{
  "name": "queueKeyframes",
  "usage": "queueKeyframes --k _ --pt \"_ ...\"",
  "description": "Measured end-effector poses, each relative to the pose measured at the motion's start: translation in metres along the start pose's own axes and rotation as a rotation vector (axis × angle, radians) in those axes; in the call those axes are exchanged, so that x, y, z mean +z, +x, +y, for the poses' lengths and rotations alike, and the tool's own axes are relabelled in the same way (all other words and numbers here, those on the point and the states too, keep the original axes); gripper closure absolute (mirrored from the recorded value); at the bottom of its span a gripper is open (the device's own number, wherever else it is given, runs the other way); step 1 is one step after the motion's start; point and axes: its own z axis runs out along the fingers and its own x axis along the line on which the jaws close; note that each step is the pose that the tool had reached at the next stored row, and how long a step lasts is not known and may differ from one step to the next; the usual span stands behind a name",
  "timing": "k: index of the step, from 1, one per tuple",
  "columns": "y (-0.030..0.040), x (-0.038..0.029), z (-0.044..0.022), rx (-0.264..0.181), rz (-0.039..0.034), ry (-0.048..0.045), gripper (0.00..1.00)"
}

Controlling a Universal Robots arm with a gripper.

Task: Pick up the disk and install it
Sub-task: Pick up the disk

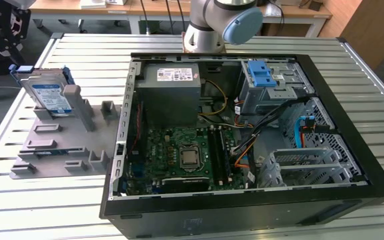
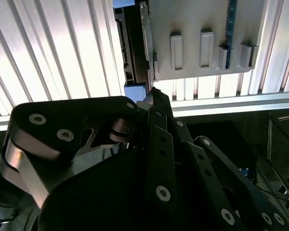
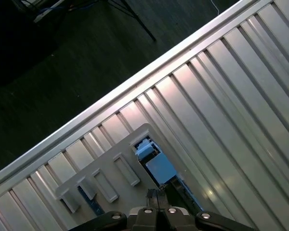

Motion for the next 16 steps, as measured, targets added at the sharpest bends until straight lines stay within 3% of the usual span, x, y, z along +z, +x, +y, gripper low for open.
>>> queueKeyframes --k 16 --pt "0.0001 0.0000 0.0002 -0.085 0.0020 -0.0002 0.89"
